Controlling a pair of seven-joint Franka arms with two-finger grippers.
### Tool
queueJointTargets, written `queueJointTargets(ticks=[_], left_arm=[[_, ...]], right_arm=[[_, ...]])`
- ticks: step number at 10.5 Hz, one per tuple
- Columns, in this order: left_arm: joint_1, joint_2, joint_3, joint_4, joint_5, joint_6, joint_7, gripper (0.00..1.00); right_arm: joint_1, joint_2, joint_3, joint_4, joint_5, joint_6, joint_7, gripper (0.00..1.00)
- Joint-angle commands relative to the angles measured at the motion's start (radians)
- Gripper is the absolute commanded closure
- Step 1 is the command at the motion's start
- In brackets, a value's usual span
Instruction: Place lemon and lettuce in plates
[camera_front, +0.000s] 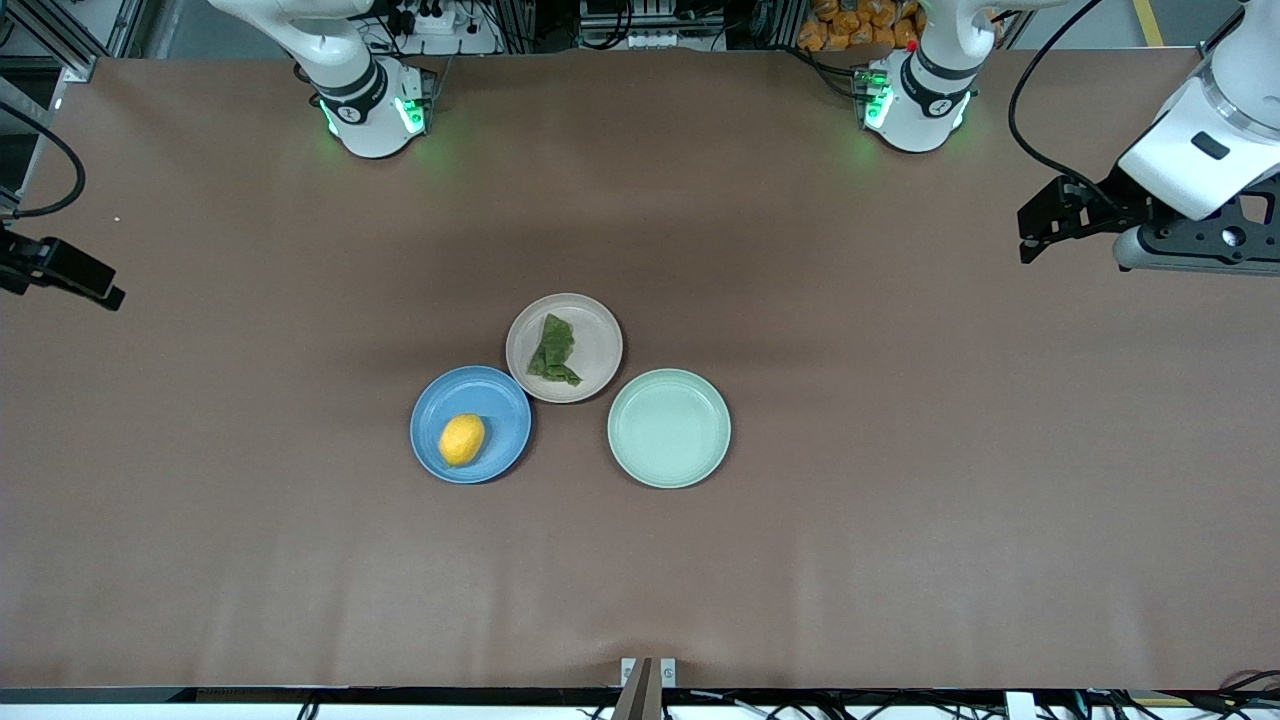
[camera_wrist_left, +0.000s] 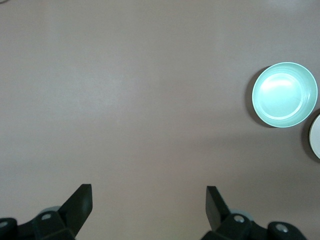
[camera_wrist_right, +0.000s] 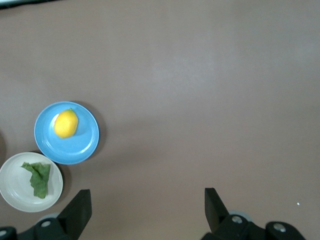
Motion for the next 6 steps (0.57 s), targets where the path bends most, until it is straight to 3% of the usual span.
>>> queueJointTargets(ticks=[1, 6], left_arm=[[0.003, 0.003, -0.001, 0.017, 0.003, -0.018, 0.025, 0.00], [0.003, 0.003, -0.001, 0.016, 0.003, -0.017, 0.025, 0.00]], right_arm=[[-0.029, 0.016, 0.005, 0.037, 0.038, -0.031, -0.006, 0.00], [-0.019, 0.011, 0.006, 0.022, 0.035, 0.036, -0.004, 0.00]])
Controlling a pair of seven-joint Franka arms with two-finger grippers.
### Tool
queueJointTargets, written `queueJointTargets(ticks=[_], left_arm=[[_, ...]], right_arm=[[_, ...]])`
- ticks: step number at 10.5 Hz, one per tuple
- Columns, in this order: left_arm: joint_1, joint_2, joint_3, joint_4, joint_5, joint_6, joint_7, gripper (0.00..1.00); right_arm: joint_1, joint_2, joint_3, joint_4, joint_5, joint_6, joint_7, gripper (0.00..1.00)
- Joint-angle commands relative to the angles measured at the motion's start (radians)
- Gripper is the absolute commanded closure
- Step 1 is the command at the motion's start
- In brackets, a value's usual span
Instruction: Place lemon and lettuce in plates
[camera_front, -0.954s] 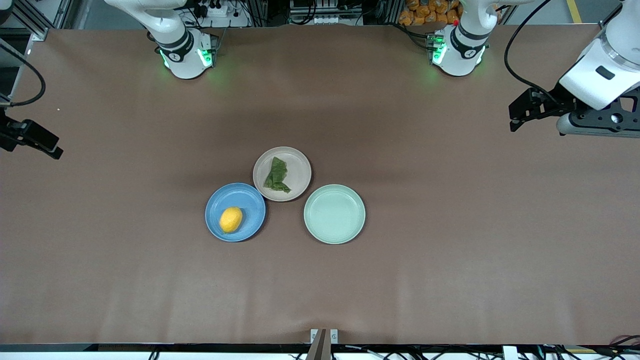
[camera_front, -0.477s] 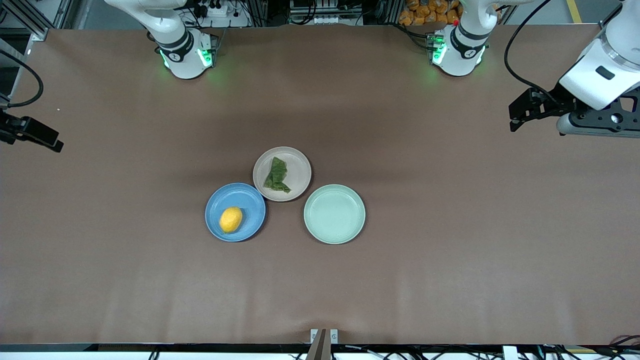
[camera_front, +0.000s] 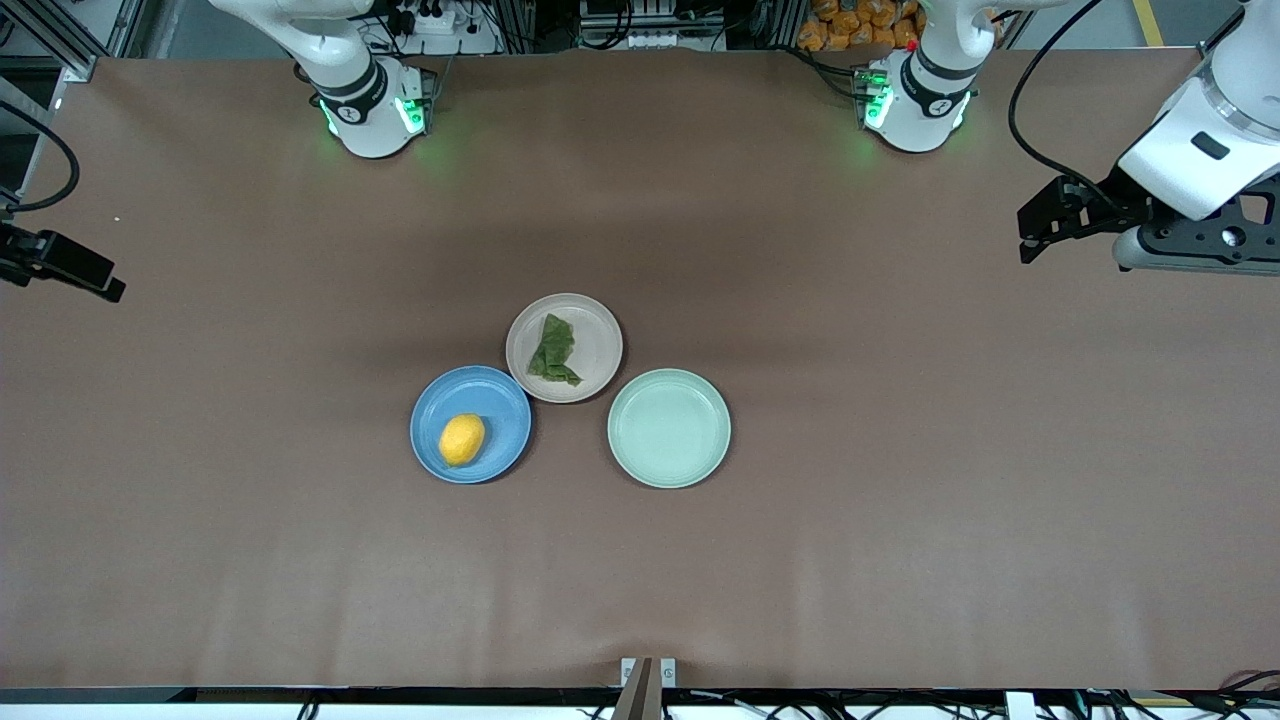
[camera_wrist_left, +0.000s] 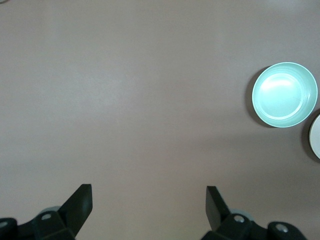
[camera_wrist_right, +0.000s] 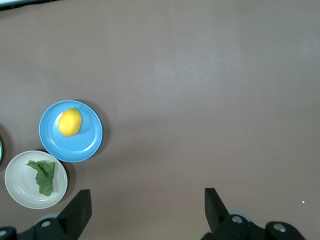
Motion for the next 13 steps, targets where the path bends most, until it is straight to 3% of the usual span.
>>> queueJointTargets(ticks=[1, 7, 13], left_arm=[[0.003, 0.003, -0.001, 0.016, 0.003, -0.017, 0.025, 0.00], [0.005, 0.003, -0.001, 0.014, 0.002, -0.017, 0.025, 0.00], [0.006, 0.005, -0.001, 0.013, 0.001, -0.017, 0.025, 0.00]], right_arm=[[-0.010, 0.014, 0.004, -0.002, 0.003, 0.028, -0.003, 0.00], [-0.007, 0.017, 0.006, -0.102, 0.002, 0.033, -0.001, 0.00], [-0.007, 0.020, 0.006, -0.108, 0.002, 0.030, -0.001, 0.00]])
